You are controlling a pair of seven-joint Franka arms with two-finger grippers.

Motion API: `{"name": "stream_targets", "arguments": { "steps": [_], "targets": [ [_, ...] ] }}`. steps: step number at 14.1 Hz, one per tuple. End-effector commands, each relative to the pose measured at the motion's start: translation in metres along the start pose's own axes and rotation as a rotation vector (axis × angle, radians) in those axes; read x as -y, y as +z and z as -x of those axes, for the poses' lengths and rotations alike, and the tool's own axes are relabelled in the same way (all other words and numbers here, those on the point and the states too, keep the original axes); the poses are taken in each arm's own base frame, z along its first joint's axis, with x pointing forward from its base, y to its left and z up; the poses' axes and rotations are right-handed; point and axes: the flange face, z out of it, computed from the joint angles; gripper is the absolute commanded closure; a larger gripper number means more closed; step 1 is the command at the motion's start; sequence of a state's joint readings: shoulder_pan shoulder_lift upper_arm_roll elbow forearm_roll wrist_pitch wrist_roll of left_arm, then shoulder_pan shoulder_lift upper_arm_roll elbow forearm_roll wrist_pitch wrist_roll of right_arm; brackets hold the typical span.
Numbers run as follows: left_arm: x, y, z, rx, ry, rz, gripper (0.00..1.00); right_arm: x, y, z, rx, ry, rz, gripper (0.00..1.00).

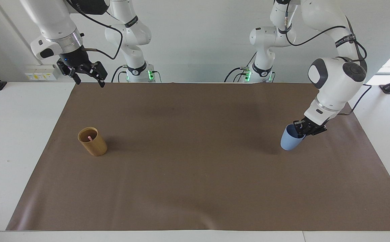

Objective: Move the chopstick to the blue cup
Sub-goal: 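Stand the blue cup upright at table center with the left gripper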

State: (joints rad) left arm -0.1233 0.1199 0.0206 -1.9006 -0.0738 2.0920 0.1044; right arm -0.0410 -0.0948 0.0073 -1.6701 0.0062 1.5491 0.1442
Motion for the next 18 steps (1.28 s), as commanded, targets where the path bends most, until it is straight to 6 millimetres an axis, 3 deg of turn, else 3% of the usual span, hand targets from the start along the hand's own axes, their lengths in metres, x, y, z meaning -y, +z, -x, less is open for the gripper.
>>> {"name": "stream_targets", "arguments": {
  "steps": [1,3,8,13,18],
  "targets": [
    [-0.054,0.005,0.004,0.023,-0.033,0.016,1.0,-0.002,-0.003,0.002,-0.012,-0.02,-0.001,0.0],
    [-0.123,0.021,0.011,0.049,-0.044,0.018,1.0,-0.002,-0.003,0.002,-0.012,-0.02,-0.001,0.0],
    [-0.259,0.047,0.044,0.072,-0.171,0.013,1.0,-0.002,-0.003,0.002,-0.014,-0.02,-0.001,0.0],
    [-0.328,0.075,0.066,0.055,-0.202,0.022,1.0,-0.002,-0.003,0.002,-0.014,-0.02,-0.001,0.0],
    [-0.341,0.088,0.076,0.068,-0.182,0.014,1.0,-0.002,-0.003,0.002,-0.012,-0.02,-0.001,0.0]
  ]
}}
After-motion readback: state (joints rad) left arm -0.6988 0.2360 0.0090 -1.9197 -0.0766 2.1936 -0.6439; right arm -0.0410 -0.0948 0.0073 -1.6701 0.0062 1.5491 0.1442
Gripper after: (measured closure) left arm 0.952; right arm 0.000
